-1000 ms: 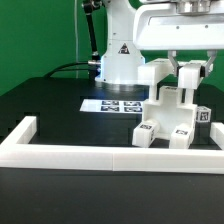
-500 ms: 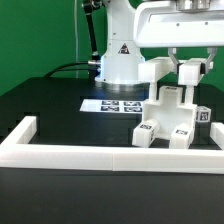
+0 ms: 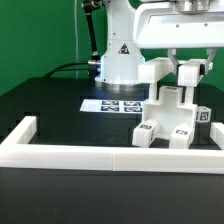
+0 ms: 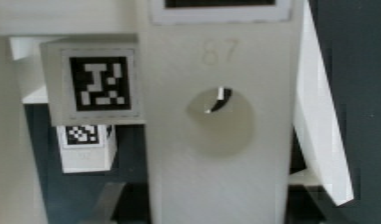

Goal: Assemble chair

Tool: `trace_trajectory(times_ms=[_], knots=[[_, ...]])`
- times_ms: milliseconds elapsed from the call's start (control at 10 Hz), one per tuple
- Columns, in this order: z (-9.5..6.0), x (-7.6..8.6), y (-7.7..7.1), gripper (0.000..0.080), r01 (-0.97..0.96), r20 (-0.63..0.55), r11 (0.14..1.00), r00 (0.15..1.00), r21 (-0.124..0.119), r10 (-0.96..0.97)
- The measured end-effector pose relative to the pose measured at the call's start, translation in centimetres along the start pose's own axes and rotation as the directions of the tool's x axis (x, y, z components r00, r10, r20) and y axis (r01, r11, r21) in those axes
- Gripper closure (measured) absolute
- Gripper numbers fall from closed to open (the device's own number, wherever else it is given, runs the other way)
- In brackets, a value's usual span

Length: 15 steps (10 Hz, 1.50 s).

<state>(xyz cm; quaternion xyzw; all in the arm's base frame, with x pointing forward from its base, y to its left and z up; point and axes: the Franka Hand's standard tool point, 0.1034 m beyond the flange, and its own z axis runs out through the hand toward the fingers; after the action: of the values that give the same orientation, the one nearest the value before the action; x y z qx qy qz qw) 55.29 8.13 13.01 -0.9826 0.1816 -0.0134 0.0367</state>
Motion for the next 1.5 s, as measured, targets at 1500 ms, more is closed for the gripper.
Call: trace_trajectory(times_ms=[1500], knots=[[0.28, 0.09, 0.17, 0.0509, 0.001, -0.028, 1.0, 1.0, 0.005, -0.001]])
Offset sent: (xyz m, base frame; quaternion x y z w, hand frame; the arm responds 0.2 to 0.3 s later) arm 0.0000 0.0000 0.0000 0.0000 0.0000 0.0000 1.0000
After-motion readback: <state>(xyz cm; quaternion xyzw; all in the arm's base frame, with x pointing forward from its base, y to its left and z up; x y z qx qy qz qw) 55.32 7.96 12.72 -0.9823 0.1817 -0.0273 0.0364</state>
